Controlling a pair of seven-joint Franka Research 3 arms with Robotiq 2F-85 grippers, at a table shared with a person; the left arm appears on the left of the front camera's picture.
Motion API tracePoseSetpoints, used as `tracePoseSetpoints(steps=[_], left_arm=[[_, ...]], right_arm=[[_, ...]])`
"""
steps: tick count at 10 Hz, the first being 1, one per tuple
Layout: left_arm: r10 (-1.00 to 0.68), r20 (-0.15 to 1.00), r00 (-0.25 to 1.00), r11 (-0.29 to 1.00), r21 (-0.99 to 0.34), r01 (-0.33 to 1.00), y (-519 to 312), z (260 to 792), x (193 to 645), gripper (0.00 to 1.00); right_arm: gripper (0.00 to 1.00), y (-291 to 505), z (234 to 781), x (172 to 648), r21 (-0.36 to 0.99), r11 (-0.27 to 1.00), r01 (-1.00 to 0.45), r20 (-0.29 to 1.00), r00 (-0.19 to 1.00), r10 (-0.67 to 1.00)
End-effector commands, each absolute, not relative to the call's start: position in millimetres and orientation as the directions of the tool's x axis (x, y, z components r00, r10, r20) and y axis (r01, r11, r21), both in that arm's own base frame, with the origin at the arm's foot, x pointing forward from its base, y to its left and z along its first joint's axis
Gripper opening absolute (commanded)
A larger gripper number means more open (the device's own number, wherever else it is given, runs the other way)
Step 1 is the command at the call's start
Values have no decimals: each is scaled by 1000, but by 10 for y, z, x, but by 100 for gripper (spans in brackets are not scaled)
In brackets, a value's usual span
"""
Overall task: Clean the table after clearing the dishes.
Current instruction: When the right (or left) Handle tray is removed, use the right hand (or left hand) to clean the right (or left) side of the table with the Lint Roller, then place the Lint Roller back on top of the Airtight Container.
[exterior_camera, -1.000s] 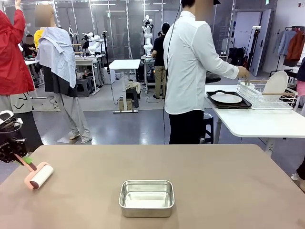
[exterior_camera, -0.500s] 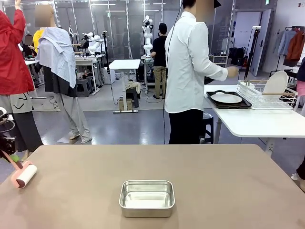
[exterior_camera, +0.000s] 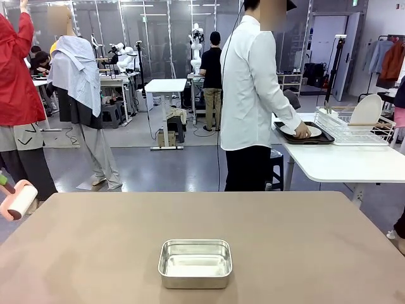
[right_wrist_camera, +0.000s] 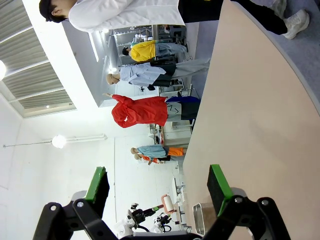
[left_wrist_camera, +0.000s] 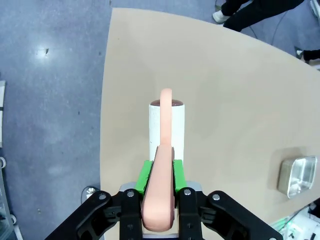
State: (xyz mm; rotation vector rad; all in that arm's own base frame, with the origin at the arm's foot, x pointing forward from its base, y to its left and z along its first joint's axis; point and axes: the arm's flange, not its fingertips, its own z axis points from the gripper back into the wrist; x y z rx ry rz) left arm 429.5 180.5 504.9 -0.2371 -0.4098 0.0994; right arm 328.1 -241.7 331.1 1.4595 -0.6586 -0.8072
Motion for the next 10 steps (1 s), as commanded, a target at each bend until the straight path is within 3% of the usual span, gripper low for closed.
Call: tracePoseSetpoints(steps=[1, 10], left_arm=[[129, 330, 935, 970, -238, -50, 1788, 4800, 4473, 22], [129, 328, 936, 968, -247, -47, 1763, 4759, 4488, 22]], right_arm=[[100, -2419, 3341, 3257, 996, -51, 68, -82, 596, -798], [100, -2419, 3341, 3257, 996, -51, 68, -82, 596, -798]])
